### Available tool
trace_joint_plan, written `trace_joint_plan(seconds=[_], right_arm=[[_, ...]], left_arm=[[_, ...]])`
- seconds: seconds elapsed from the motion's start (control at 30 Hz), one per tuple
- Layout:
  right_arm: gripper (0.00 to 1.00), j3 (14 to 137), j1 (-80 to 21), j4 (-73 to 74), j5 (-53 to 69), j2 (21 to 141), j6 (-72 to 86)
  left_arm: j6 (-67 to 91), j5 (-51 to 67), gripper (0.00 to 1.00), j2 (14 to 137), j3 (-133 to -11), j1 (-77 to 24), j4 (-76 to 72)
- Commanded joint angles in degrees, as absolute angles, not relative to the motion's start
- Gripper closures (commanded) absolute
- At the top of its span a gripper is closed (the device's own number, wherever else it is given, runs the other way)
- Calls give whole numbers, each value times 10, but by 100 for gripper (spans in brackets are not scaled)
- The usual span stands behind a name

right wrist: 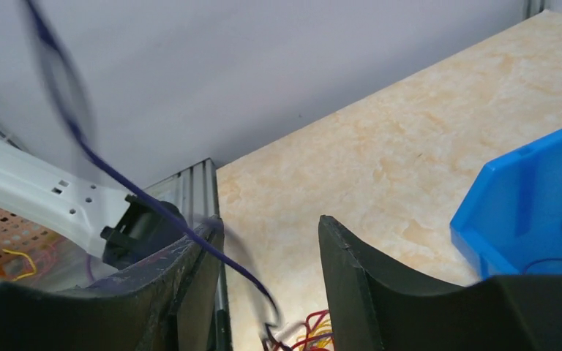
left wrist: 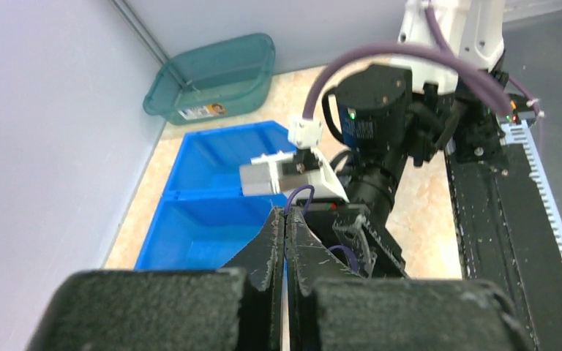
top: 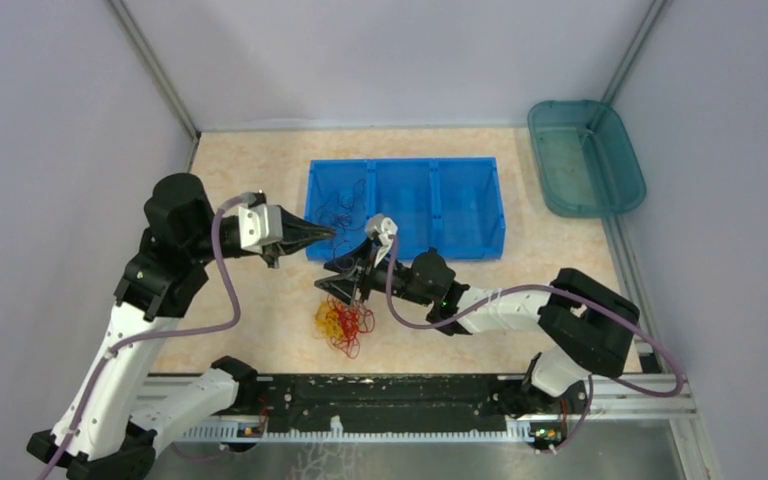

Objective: Untangle the cables

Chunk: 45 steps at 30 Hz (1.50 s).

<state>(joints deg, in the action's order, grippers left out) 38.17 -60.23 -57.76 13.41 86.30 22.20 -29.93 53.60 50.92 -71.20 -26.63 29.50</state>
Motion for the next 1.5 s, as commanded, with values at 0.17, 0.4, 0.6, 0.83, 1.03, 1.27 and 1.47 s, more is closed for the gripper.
trace_joint_plan(seconds=[0.17,0.4,0.6,0.83,1.03,1.27,1.47], right_arm=[[53,341,-606,-720,123,913,289],[53,310,-615,-745,90,933,298],[53,287,-619,-772,79,943,307],[52,243,-629,-802,56,973,314],[49,219,-639,-828,34,995,322],[47,212,-652,-834,20,1017,327],[45,199,-657,-841,6,1026,329]], left_arm=[[-185,549,100,517,-791,-269,155],[-150,517,100,531,-844,-269,73],[-133,497,100,546,-889,-269,30],[-161,462,100,561,-936,-270,-9],[-179,436,100,574,-972,-269,-50],[-189,420,100,602,-1033,-269,-72],[-234,387,100,629,-1087,-269,-100]])
